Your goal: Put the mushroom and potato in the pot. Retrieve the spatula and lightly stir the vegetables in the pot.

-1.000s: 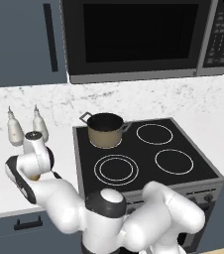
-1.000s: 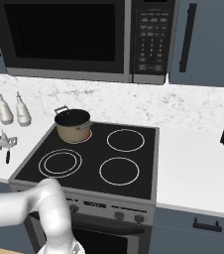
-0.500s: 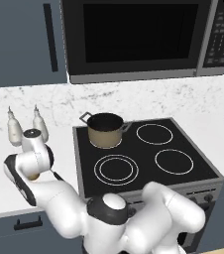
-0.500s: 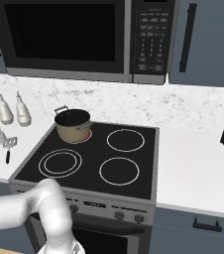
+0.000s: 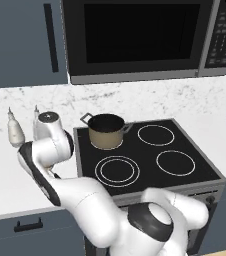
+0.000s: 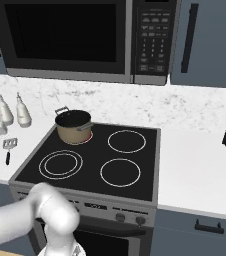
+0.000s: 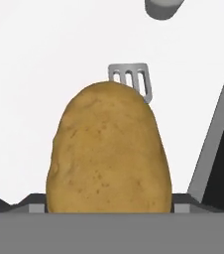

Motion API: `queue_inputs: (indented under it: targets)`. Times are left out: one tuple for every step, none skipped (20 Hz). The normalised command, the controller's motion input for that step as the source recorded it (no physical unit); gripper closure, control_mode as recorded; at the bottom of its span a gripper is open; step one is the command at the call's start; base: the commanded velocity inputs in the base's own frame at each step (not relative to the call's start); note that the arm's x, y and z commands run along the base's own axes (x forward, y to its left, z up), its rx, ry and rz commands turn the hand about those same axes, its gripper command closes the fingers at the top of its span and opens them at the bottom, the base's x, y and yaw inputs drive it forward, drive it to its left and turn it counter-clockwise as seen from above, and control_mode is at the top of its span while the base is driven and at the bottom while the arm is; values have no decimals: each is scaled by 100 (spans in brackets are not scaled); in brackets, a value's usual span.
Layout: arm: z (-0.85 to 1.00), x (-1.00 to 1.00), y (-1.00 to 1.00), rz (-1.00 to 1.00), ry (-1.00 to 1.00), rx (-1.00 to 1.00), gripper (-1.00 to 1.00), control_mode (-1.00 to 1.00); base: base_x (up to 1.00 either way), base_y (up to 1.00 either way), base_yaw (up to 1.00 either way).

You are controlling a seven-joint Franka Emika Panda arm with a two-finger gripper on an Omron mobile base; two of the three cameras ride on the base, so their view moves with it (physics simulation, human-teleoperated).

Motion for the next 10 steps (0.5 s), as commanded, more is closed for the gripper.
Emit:
queue_inputs:
  targets:
    - [45,0,-100,-19,-14,0,100,-100,0,0,0]
    - [29,0,-100,-20,-12,0,100,-100,0,0,0]
    - [20,0,-100,-21,-11,0,100,-100,0,0,0]
    - [15,0,-100,-21,-9,0,100,-100,0,0,0]
    - [16,2,-100,-21,-9,0,100,-100,0,0,0]
    - [16,7,-100,-21,-8,0,100,-100,0,0,0]
    - [21,9,-100,-21,-7,0,100,-100,0,0,0]
    - [26,13,-100,-22,-6,0,100,-100,0,0,0]
    - [33,12,-100,-21,-5,1,100,-100,0,0,0]
    - [45,12,-100,-21,-5,2,100,-100,0,0,0]
